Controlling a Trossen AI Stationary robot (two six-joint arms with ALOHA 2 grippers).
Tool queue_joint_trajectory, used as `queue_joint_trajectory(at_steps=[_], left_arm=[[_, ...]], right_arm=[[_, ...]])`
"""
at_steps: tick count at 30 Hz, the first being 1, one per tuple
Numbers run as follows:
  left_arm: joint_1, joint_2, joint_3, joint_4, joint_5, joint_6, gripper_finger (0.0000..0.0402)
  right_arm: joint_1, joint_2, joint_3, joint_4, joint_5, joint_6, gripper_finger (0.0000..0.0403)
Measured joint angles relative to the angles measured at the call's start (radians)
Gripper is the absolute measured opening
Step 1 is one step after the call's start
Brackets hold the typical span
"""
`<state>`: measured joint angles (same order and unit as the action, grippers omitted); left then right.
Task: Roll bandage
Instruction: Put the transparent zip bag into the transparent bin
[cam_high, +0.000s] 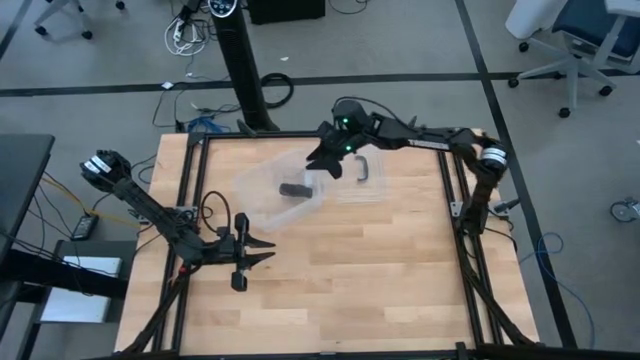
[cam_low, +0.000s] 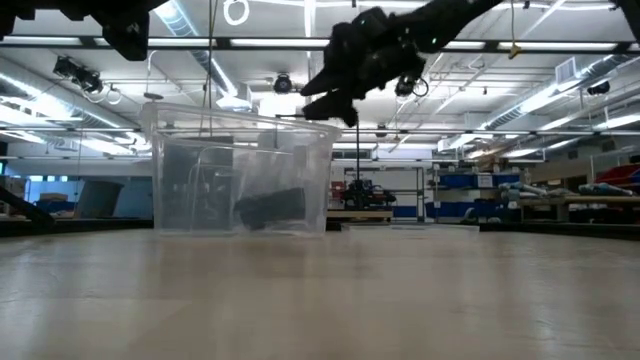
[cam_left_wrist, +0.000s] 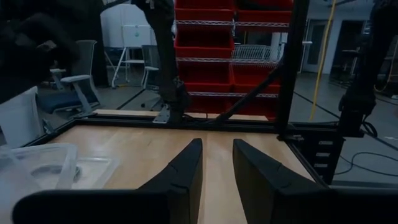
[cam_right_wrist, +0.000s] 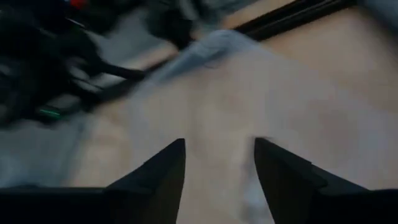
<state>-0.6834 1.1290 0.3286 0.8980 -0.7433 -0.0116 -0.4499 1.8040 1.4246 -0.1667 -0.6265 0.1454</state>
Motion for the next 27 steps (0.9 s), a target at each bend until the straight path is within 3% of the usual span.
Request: queue_joint_trajectory(at_steps=[3,9,12,15,17,22,27], left_arm=[[0.000,0.000,0.000,-0.001,0.000,0.000,0.0092],[0.000,0.000,0.000,-0.016,-0.038,-0.001,0.0092],[0.000,0.000,0.000,-0.034,-0.063,-0.017,0.0092],[-0.001,0.000,0.000,-0.047,-0.119,-0.023,0.0092],[-0.001,0.000,0.000,-0.059,-0.146,-0.026,0.0092],[-0.001,0.000,0.000,-0.125,-0.185,-0.043,0.0084],[-0.001,0.000,0.000,-0.256,-0.230,-0.137,0.0070]], right_arm=[[0.035,-0.057,0.001,-0.107,0.193,-0.147,0.0174],[0.195,-0.082,0.000,-0.246,0.472,-0.385,0.0117],[0.267,-0.070,0.000,-0.216,0.668,-0.462,0.0078],[0.299,-0.070,0.001,-0.134,0.793,-0.437,0.0026],[0.296,-0.071,0.002,-0.125,0.814,-0.416,0.0007],[0.295,-0.070,0.001,-0.197,0.693,-0.382,0.0027],[0.324,-0.085,0.001,-0.296,0.822,-0.362,0.0056]])
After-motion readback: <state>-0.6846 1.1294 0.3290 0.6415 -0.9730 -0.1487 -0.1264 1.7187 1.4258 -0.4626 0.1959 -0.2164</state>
